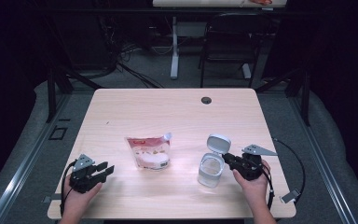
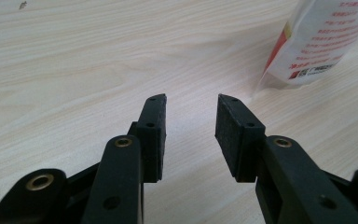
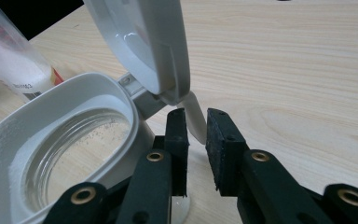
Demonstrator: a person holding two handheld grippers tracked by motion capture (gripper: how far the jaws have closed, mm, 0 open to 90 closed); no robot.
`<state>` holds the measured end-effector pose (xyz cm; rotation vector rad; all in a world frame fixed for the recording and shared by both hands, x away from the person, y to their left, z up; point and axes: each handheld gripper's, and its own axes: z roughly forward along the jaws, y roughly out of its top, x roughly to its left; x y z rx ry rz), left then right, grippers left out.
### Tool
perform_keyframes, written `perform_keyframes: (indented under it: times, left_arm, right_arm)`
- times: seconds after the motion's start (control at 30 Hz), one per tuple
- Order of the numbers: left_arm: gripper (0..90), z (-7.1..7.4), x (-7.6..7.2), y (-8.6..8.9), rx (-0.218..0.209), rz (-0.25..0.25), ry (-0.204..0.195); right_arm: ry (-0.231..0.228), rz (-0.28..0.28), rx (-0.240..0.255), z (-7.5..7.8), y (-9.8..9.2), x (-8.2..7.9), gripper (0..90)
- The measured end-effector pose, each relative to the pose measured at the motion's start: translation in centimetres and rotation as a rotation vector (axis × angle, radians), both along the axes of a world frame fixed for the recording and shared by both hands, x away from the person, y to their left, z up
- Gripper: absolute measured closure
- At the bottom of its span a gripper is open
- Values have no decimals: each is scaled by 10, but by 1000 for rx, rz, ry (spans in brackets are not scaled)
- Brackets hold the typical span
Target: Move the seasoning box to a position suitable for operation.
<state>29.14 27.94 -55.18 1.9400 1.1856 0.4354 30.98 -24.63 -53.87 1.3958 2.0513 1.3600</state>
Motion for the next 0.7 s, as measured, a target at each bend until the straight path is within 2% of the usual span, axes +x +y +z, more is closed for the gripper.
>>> perform_keyframes:
  times: [0.17, 0.2, 0.27, 0.33, 0.4, 0.5, 0.53, 0.57, 0.7]
  left_arm:
    - [591, 3, -1, 1, -16, 2, 0]
    - [575, 3, 0, 1, -10, 1, 11]
    - [554, 4, 1, 4, -18, 1, 16]
    - [554, 5, 0, 5, -30, 0, 24]
    - [558, 11, -1, 6, -39, 1, 23]
    - [581, 17, -3, 7, -40, -24, 23]
    - [581, 21, -3, 6, -23, -34, 21]
    - [581, 24, -3, 5, -25, -41, 28]
    - [579, 32, -3, 5, -29, -35, 31]
  right_arm:
    - [-19, -4, -16, 5, -4, -8, 749]
    - [-36, -12, -25, 8, -6, -11, 734]
    - [-35, -19, -31, 11, -9, -14, 714]
    - [-33, -18, -31, 12, -9, -14, 700]
    - [-32, -32, -37, 14, -10, -17, 635]
    - [-49, -33, -54, 18, -10, -20, 595]
    - [-53, -16, -45, 23, -11, -22, 561]
    - [-54, -10, -34, 25, -11, -22, 548]
    - [-68, 11, -55, 32, -10, -26, 515]
